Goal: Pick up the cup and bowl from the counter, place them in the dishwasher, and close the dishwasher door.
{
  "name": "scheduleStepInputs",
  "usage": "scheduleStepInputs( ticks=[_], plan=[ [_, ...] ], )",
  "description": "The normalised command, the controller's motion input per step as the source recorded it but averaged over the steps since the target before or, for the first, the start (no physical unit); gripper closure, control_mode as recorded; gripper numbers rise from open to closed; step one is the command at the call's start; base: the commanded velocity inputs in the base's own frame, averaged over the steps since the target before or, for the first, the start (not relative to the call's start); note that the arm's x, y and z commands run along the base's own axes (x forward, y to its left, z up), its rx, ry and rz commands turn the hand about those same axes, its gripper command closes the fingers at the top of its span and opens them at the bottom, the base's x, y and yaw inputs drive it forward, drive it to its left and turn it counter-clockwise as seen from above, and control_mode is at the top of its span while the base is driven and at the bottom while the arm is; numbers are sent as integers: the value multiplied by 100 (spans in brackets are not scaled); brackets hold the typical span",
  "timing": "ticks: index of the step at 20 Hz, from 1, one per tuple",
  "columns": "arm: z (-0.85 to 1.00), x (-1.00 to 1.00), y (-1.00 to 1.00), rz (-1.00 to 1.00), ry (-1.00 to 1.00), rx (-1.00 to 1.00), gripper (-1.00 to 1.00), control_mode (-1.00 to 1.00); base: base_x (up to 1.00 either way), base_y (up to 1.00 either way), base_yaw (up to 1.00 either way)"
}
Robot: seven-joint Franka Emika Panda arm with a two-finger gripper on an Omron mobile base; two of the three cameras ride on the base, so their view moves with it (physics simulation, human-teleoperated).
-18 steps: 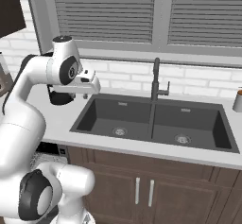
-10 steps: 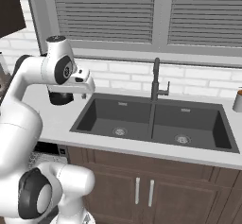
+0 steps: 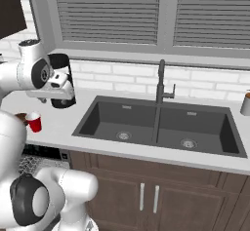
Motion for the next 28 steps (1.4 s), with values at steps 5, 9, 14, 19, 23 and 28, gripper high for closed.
scheduleStepInputs(
  ticks=[5, 9, 14, 19, 23, 28],
  plan=[
    [-30, 0, 84, -11, 10, 0, -100, -100, 0, 0, 0],
    [-37, 2, 83, -11, 12, 0, -100, -100, 0, 0, 0],
    [-31, 1, 89, -10, 4, 0, -100, -100, 0, 0, 0],
    [-22, 30, 48, -16, 23, -2, -100, -100, 0, 0, 0],
    [-5, 14, 1, -6, 9, -4, -100, -100, 0, 0, 0],
    [-3, 38, 2, -1, 0, 0, -100, -100, 0, 0, 0]
  ],
)
